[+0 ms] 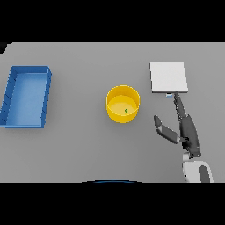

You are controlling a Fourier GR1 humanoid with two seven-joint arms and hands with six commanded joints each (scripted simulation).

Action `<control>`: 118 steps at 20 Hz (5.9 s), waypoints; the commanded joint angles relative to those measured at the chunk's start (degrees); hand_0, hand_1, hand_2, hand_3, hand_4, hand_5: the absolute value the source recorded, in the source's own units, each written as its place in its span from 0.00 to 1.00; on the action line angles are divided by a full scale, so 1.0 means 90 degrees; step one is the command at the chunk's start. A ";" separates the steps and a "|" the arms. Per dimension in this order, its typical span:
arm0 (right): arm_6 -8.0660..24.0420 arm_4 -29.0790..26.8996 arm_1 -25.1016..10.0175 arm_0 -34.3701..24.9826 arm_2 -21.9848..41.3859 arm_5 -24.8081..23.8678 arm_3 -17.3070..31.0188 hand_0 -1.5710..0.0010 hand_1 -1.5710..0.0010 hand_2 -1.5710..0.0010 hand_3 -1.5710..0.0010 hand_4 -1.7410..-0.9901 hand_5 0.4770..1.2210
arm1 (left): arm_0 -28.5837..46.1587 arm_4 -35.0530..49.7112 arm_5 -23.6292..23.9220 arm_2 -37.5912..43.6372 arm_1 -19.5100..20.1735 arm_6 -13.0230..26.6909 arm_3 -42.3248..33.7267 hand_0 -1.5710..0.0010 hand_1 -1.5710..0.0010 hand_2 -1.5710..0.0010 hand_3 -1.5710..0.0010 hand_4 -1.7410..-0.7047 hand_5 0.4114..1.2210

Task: Pick up the red beaker and tilt it to pour out 1 green nut into yellow bowl. Pick up the yellow bowl and place it on the metallic measuring scale.

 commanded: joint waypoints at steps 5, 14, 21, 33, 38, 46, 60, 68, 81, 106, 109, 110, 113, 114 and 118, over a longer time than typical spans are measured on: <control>-0.0014 0.0108 0.0085 0.0011 0.0108 -0.0038 0.0002 1.00 1.00 1.00 1.00 0.70 0.25 | 0.1400 0.0365 0.0875 -0.0222 0.0249 0.0590 -0.1449 0.00 0.00 0.00 0.08 0.00 1.00; -0.0113 0.0033 -0.0011 0.0073 0.0018 -0.0006 0.0046 1.00 1.00 1.00 1.00 0.71 0.25 | 0.1994 0.0856 0.1573 -0.0791 0.0308 0.0796 -0.1592 0.00 0.00 0.00 0.01 0.00 0.69; -0.0198 0.0143 0.0056 0.0139 0.0106 -0.0090 -0.0078 1.00 1.00 1.00 1.00 0.75 0.25 | 0.2033 0.1668 0.0245 -0.1193 0.0936 0.0798 -0.2228 0.52 0.62 0.61 0.63 0.75 0.41; 0.0284 0.0617 -0.0060 0.0088 0.0287 -0.0157 -0.0090 1.00 1.00 1.00 1.00 0.72 0.25 | 0.1962 0.2020 0.0174 -0.1075 0.0894 0.0351 -0.2278 0.97 0.97 0.97 0.97 0.92 0.32; 0.0201 0.0890 -0.0641 -0.0619 0.0579 0.0507 -0.0081 1.00 1.00 1.00 1.00 0.69 0.31 | 0.1974 0.2014 0.0240 -0.1106 0.0772 0.0276 -0.2219 0.99 0.99 0.99 0.99 0.93 0.36; 0.0485 0.2545 -0.1860 -0.2088 0.1569 0.1447 0.0394 1.00 1.00 1.00 1.00 0.62 0.26 | 0.2014 0.2062 0.0178 -0.1114 0.0843 0.0273 -0.2288 1.00 1.00 1.00 1.00 0.91 0.37; -0.0260 0.3260 -0.1789 -0.4114 0.2789 0.2629 0.2217 1.00 1.00 1.00 1.00 0.66 0.28 | 0.1914 0.2055 0.0187 -0.1151 0.0781 0.0318 -0.2298 1.00 1.00 1.00 1.00 0.91 0.38; -0.0243 0.3467 -0.1625 -0.4495 0.3155 0.2992 0.2899 1.00 1.00 1.00 1.00 0.59 0.26 | 0.1908 0.2050 0.0097 -0.1123 0.0817 0.0148 -0.2179 1.00 1.00 1.00 1.00 0.91 0.40; -0.0111 0.3795 -0.1546 -0.4782 0.3566 0.3324 0.3258 0.54 0.58 0.60 0.70 0.34 0.72 | 0.1840 0.2074 0.0054 -0.1084 0.0810 0.0152 -0.2098 1.00 1.00 1.00 1.00 0.91 0.39; 0.0864 0.2759 -0.2539 -0.5128 0.2761 0.4707 0.1526 0.00 0.00 0.01 0.21 0.03 1.00 | 0.1876 0.2087 0.0136 -0.1069 0.1017 0.0319 -0.2467 1.00 1.00 1.00 1.00 0.90 0.38; 0.0602 0.2844 -0.2804 -0.5363 0.2671 0.4537 0.1601 0.00 0.00 0.00 0.20 0.03 1.00 | 0.1840 0.2076 0.0116 -0.1063 0.1001 0.0257 -0.2439 1.00 1.00 1.00 1.00 0.91 0.39; 0.0538 0.2908 -0.2898 -0.5395 0.2658 0.4435 0.1682 0.00 0.00 0.00 0.16 0.03 1.00 | 0.1898 0.2098 0.0140 -0.1056 0.1017 0.0252 -0.2488 1.00 1.00 1.00 1.00 0.90 0.40; 0.0498 0.3011 -0.3057 -0.5582 0.2487 0.4128 0.2167 0.00 0.00 0.00 0.19 0.03 1.00 | 0.1943 0.2049 0.0206 -0.1072 0.1072 0.0324 -0.2547 1.00 1.00 1.00 1.00 0.91 0.40; 0.0461 0.3045 -0.3078 -0.5645 0.2435 0.3999 0.2403 0.00 0.00 0.00 0.20 0.03 1.00 | 0.1870 0.2017 0.0209 -0.1094 0.1075 0.0477 -0.2561 1.00 1.00 1.00 1.00 0.91 0.40; 0.0348 0.2986 -0.3196 -0.5816 0.2179 0.3782 0.3170 0.00 0.00 0.00 0.23 0.03 1.00 | 0.1926 0.2053 0.0233 -0.1118 0.1168 0.0678 -0.2832 1.00 1.00 1.00 1.00 0.89 0.42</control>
